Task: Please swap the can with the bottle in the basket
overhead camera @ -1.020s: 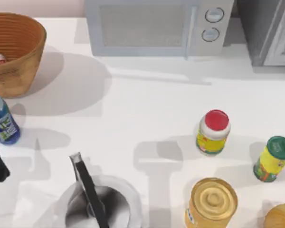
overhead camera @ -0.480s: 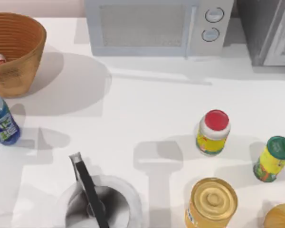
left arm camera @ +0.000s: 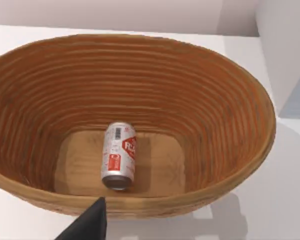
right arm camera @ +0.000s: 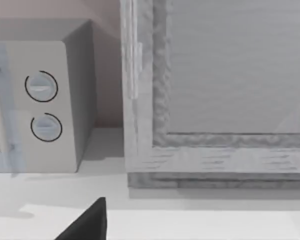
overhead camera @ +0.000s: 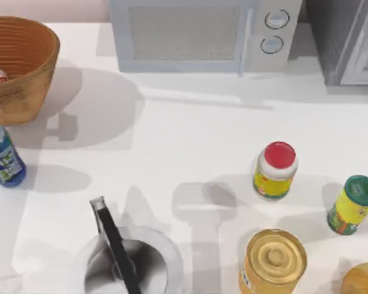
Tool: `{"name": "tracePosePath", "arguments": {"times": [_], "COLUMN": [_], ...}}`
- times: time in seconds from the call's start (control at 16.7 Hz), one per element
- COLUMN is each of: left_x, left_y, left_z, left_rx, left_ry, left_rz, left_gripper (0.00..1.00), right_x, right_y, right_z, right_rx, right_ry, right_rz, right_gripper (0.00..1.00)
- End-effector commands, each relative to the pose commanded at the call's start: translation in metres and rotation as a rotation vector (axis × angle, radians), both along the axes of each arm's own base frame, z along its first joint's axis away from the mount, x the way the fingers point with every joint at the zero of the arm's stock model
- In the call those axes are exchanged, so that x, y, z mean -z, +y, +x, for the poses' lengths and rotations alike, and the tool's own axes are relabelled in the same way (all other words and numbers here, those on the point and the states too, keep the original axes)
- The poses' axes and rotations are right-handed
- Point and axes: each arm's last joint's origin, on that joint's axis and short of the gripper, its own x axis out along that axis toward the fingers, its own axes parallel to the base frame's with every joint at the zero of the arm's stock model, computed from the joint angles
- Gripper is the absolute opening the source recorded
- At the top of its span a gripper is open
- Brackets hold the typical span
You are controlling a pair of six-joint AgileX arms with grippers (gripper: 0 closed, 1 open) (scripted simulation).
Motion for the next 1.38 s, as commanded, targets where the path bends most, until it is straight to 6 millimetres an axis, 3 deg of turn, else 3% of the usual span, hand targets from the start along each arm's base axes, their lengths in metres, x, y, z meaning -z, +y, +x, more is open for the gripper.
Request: {"name": "tracePosePath", "arguments": {"times": [0.12,0.3,0.42,0.6,0.96,1.38], "left_x": [0.001,0.026,0.049,0.08,0.119,0.131], "left_y": [0.004,0.013,0.019,0.03,0.048,0.058], "left_z": [0.052,0.126,0.164,0.206,0.248,0.26], "left_rx": [0.001,0.004,0.008,0.018,0.047,0.064], "left_ry": [0.161,0.399,0.535,0.693,0.857,0.906], "left_rz": [-0.006,-0.013,-0.015,-0.015,-0.006,0.002], "left_gripper": [1.0,1.0,1.0,1.0,1.0,1.0], "right_x": [0.0,0.0,0.0,0.0,0.0,0.0], "right_y": [0.0,0.0,0.0,0.0,0.0,0.0], "right_z": [0.0,0.0,0.0,0.0,0.0,0.0], "right_rx": [0.0,0.0,0.0,0.0,0.0,0.0], "right_ry": [0.0,0.0,0.0,0.0,0.0,0.0], "right_rz": [0.0,0.0,0.0,0.0,0.0,0.0], "right_gripper": [1.0,1.0,1.0,1.0,1.0,1.0]}}
